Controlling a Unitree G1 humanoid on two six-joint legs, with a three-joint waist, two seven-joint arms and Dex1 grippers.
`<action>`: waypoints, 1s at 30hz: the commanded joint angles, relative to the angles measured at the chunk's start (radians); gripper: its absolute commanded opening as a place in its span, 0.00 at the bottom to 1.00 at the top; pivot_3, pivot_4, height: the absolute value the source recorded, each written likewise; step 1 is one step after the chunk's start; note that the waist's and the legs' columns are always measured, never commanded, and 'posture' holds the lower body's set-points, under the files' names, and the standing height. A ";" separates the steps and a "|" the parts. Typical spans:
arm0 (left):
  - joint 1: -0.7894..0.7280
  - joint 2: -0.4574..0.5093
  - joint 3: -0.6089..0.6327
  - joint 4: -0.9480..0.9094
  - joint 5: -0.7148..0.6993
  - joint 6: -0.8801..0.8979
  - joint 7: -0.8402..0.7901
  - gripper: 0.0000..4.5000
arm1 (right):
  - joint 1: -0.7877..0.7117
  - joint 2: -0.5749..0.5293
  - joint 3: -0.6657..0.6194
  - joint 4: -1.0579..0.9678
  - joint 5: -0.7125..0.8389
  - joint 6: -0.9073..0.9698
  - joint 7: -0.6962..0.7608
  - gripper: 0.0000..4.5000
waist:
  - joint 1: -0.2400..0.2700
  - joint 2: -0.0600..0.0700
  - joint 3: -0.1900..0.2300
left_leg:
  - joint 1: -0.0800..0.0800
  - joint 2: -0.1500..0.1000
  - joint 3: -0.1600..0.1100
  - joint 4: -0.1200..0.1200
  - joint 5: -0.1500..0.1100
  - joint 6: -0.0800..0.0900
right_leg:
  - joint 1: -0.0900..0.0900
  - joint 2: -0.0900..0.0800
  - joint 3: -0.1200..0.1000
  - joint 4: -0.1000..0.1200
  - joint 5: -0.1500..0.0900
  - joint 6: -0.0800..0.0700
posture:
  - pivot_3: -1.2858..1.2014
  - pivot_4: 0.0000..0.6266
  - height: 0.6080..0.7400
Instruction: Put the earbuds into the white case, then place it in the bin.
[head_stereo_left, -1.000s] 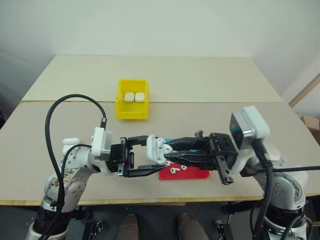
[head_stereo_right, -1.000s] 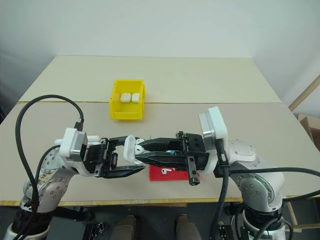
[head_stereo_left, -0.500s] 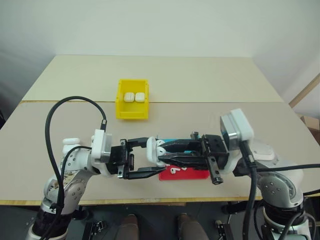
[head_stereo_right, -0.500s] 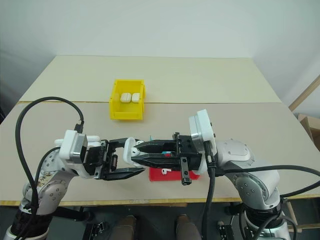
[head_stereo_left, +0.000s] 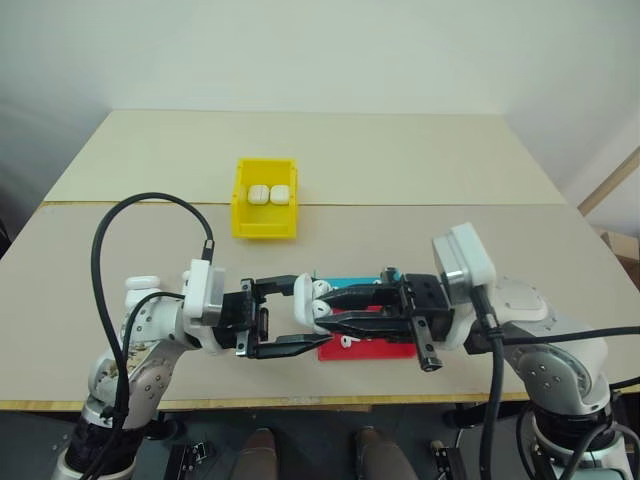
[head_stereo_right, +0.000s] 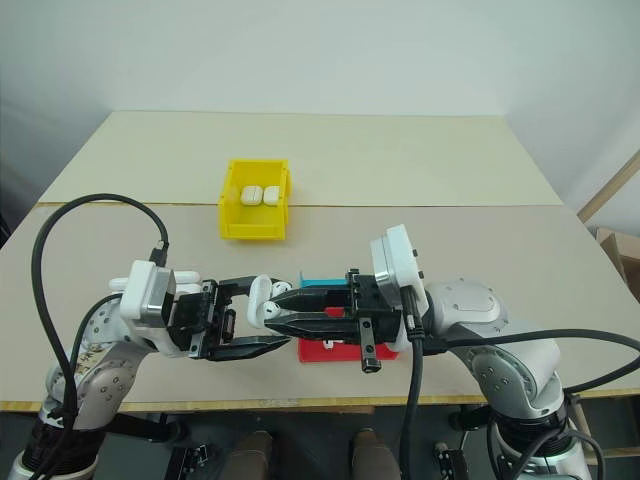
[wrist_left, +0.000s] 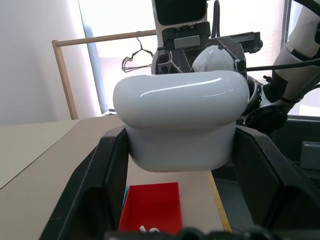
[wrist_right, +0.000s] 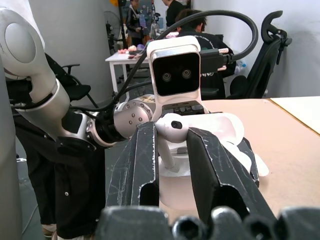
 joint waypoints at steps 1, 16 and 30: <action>-0.008 -0.005 0.002 -0.028 -0.003 -0.020 -0.001 0.62 | 0.001 -0.006 0.001 -0.025 -0.006 -0.042 0.007 0.18 | 0.000 0.000 0.000 | 0.000 0.000 0.000 0.000 0.000 0.000 | 0.000 0.000 0.000 0.000 0.000 0.000 | 0.52 0.24 1.00; -0.008 -0.015 -0.003 -0.025 0.009 -0.027 -0.007 0.62 | 0.000 -0.024 0.008 -0.027 -0.008 -0.046 0.021 0.18 | 0.000 0.000 0.000 | 0.000 0.000 0.000 0.000 0.000 0.000 | 0.000 0.000 0.000 0.000 0.000 0.000 | 0.52 0.24 1.00; -0.007 -0.022 -0.005 -0.021 0.016 -0.028 -0.016 0.62 | 0.012 -0.027 0.009 -0.030 -0.048 -0.092 0.018 0.18 | 0.001 0.000 0.000 | 0.000 0.000 0.000 0.000 0.000 0.000 | 0.000 0.000 0.000 0.000 0.000 0.000 | 0.52 0.24 1.00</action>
